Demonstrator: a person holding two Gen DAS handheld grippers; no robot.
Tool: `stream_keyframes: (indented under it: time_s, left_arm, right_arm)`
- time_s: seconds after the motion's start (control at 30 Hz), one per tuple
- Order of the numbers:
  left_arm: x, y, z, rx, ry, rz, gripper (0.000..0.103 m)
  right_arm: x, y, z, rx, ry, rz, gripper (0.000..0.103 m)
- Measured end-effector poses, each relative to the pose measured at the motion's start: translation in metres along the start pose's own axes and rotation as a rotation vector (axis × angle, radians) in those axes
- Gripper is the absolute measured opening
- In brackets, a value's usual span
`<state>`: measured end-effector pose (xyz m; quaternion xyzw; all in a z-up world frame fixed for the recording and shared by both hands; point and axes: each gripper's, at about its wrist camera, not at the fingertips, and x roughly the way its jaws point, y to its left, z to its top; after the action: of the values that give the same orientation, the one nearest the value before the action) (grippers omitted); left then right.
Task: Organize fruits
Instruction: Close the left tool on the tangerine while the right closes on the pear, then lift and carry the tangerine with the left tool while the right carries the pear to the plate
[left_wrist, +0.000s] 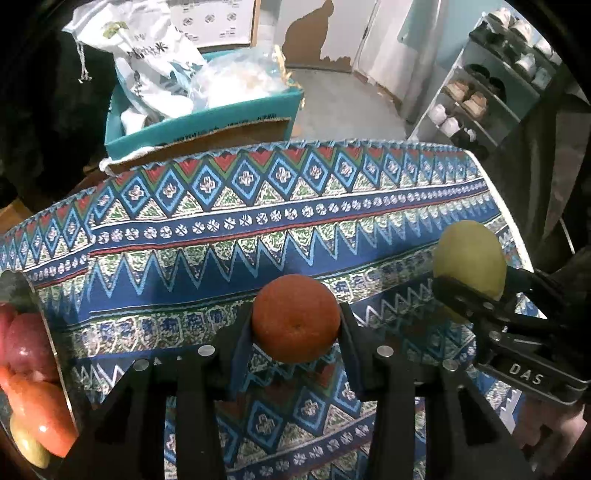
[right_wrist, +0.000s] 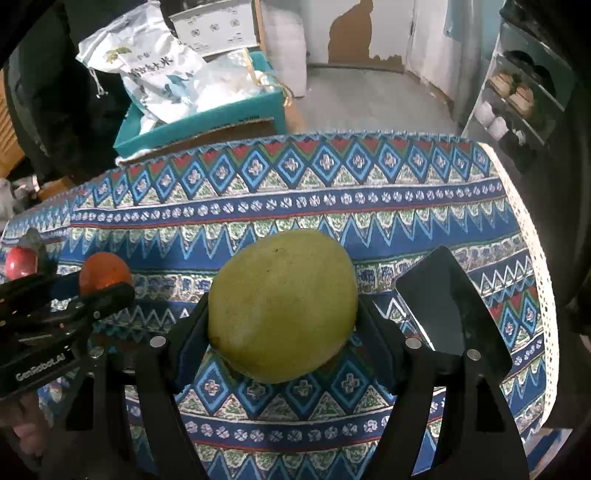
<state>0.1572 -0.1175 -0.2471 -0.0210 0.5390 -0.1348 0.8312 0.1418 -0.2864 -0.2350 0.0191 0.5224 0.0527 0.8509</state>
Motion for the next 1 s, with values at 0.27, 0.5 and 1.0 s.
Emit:
stream_keyframes:
  time_s: [0.27,0.5,1.0]
  left_arm:
    - [-0.036,-0.004,-0.002,0.004,-0.057,0.003,0.044]
    - [-0.071,-0.009,-0.004,0.022,-0.112,0.0,0.044]
    - [-0.143,-0.015,-0.008,0.042,-0.247,-0.015,0.044]
  right_arm:
    - [-0.026,0.007,0.003,-0.012,-0.062,0.01,0.074]
    - [-0.057,0.016,0.007,-0.037,-0.128,0.017,0.074]
    - [-0.121,0.03,0.013,-0.056,-0.257,0.043,0.074]
